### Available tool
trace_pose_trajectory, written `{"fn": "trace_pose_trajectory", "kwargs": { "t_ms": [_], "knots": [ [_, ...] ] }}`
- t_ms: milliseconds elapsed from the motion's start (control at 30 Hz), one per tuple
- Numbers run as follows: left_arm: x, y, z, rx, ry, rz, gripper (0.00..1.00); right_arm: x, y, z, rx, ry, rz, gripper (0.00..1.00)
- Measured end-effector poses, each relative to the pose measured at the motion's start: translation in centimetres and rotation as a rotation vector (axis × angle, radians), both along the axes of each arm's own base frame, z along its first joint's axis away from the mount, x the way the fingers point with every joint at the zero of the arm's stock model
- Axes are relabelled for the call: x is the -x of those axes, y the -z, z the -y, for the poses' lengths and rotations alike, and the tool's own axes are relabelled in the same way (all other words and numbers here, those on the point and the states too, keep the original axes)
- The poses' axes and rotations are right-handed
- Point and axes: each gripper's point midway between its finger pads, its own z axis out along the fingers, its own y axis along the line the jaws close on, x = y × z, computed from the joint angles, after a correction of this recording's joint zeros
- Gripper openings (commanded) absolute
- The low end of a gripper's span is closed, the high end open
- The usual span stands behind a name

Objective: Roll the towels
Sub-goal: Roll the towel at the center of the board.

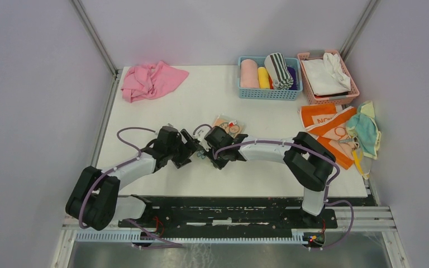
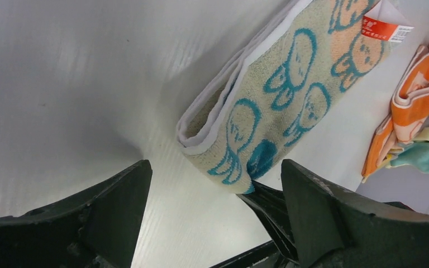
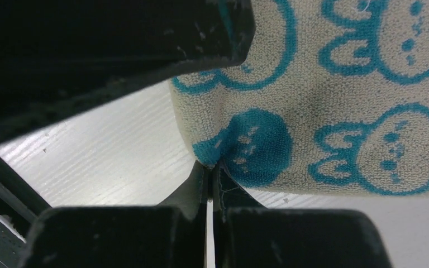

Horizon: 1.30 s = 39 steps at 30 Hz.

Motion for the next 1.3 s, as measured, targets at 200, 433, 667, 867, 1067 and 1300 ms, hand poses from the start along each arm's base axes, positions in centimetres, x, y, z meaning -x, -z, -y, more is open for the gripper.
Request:
{"fn": "trace_pose_trajectory", "kwargs": {
  "t_ms": [200,433,667,867,1067,1300],
  "knots": [
    [0.3,1.2,0.6,0.011,-0.061,-0.048,0.73,0.1,-0.1,-0.4,-0.037,0.054,-0.016,0.0],
    [-0.8,2.0,0.9,0.022,-0.126,-0.056,0.45,0.4,0.0,-0.9,-0.072,0.067,-0.036,0.0],
    [-1.8,3.1,0.8,-0.011,-0.16,-0.08,0.03,1.0,-0.1,-1.2,-0.115,0.065,-0.069,0.0],
    [-1.2,3.0,-0.1,-0.054,-0.167,-0.091,0.21,1.2,-0.4,-1.3,-0.187,0.075,-0.153,0.0],
    [-0.6,2.4,-2.6,-0.133,-0.19,-0.081,0.57,1.7,-0.9,-1.1,-0.294,0.118,-0.324,0.01],
    [-0.7,-1.0,-4.7,-0.141,-0.198,0.043,0.79,1.1,-1.0,-1.2,-0.439,0.222,-0.57,0.0]
  ]
}}
